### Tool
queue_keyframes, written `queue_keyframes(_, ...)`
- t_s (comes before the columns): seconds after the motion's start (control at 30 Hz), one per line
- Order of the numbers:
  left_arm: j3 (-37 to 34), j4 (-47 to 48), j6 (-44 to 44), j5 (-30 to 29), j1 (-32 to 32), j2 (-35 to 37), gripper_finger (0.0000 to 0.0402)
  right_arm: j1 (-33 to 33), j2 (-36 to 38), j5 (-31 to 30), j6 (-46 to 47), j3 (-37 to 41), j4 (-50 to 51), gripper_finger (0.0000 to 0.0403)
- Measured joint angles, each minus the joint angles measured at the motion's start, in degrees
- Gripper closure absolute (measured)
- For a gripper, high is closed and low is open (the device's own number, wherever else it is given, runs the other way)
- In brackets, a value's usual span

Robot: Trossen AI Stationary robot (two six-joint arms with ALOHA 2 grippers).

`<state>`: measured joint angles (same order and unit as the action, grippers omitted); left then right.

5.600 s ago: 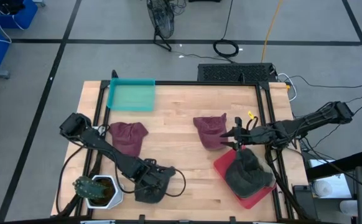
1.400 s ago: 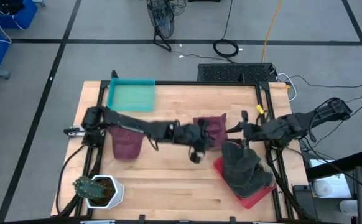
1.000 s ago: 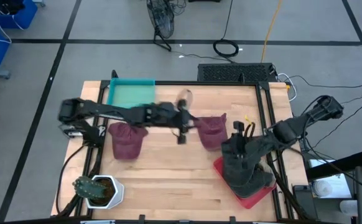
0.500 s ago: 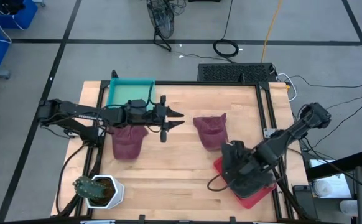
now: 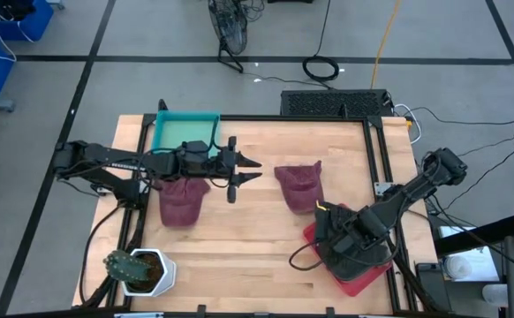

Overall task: Pick & Place hat
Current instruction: Put the black cap into the pink bin

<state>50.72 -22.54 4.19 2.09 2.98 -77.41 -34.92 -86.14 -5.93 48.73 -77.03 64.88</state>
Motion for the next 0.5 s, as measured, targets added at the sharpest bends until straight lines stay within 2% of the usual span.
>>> queue_keyframes(0.3,0.0,0.8,0.0,-0.1,1.1,0.0,0.0282,0.0,0.0,0.0,7.7,4.5,1.0,0.0287)
queue_keyframes(0.5,0.0,1.8,1.5,-0.1,1.7,0.0,0.0282,0.1,0.0,0.3,10.4,4.8,6.3,0.0287)
